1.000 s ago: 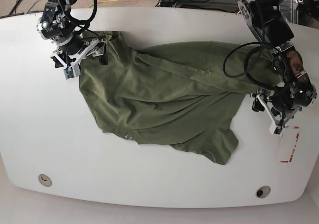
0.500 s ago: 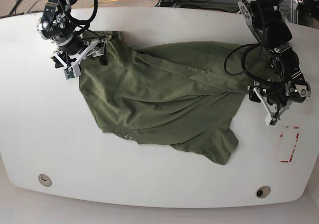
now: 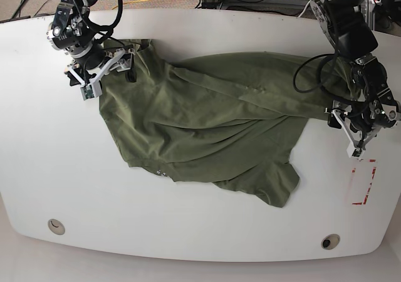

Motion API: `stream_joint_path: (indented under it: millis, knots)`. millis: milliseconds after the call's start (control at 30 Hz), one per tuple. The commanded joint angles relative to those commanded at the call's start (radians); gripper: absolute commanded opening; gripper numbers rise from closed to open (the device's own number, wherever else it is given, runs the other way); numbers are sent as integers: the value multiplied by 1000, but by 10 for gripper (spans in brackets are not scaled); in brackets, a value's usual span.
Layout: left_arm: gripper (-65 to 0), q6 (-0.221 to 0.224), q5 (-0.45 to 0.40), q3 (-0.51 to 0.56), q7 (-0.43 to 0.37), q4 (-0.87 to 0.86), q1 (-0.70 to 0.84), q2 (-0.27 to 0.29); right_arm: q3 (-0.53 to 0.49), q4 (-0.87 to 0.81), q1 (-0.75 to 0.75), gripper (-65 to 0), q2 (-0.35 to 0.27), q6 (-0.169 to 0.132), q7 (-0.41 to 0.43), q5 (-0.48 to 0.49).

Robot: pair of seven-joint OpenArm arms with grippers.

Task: Layout the t-shirt on the table in an organized manner, then fold the t-shirt properly
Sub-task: 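Grasp the shirt edge again with the left gripper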

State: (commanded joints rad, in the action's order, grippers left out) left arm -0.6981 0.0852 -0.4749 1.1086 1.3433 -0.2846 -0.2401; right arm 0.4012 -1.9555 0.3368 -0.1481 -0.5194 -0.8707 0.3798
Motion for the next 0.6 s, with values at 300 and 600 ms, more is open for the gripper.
stream_joint_path:
  millis: [300, 600]
  knots:
    - [-254, 0, 6, 5, 2, -6, 38, 5, 0, 0, 0, -82, 0, 0, 0, 2]
    - [-256, 0, 6, 5, 2, -20, 74, 38, 3, -2, 0, -82, 0, 0, 0, 2]
